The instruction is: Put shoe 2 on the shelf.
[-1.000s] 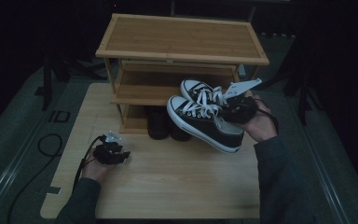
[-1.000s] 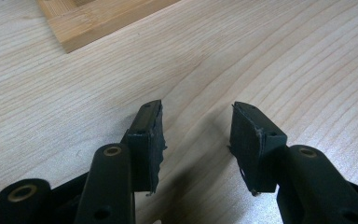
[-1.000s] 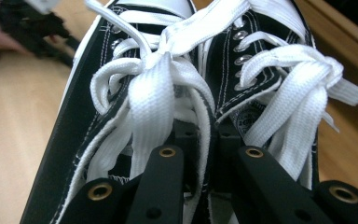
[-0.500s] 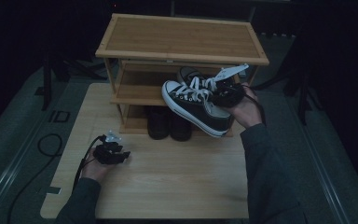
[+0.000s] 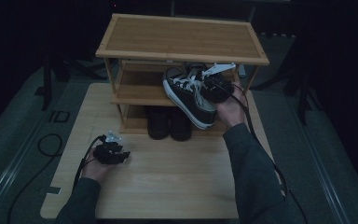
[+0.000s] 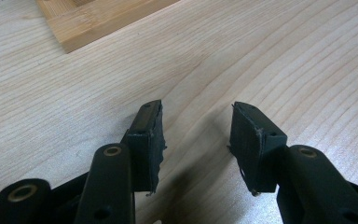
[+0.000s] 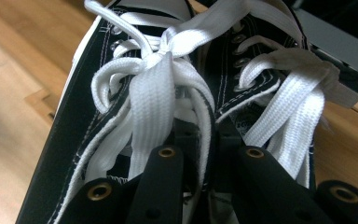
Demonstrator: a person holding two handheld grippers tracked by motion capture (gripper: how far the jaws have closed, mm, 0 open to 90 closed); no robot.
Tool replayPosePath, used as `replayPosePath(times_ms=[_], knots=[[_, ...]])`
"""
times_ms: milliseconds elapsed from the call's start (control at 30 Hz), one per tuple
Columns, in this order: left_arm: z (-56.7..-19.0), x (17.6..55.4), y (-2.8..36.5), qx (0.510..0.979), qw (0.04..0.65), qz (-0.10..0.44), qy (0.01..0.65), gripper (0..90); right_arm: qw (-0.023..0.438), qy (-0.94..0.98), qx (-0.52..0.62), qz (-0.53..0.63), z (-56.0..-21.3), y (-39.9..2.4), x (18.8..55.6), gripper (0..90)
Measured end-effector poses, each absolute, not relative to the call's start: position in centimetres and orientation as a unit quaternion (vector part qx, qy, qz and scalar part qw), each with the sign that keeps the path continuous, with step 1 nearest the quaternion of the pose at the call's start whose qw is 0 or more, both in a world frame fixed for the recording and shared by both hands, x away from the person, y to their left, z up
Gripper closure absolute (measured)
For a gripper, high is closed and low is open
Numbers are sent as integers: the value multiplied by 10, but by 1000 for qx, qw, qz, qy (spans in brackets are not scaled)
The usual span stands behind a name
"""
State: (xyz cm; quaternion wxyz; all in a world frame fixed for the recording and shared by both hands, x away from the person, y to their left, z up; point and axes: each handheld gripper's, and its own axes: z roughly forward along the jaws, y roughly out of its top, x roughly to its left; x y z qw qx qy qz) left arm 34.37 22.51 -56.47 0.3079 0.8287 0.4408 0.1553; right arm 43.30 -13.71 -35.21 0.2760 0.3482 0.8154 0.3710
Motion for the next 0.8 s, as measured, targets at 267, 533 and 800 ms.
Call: replayPosePath(times_ms=[267,533,800], knots=[[-564,343,224,831,303,158,439,548,310,821,343,335,-352,-129,434,670],[-565,343,225,830,306,156,439,548,297,836,323,328,-349,-134,435,596],[-565,343,225,830,306,157,440,548,272,857,300,320,-344,-140,435,572]])
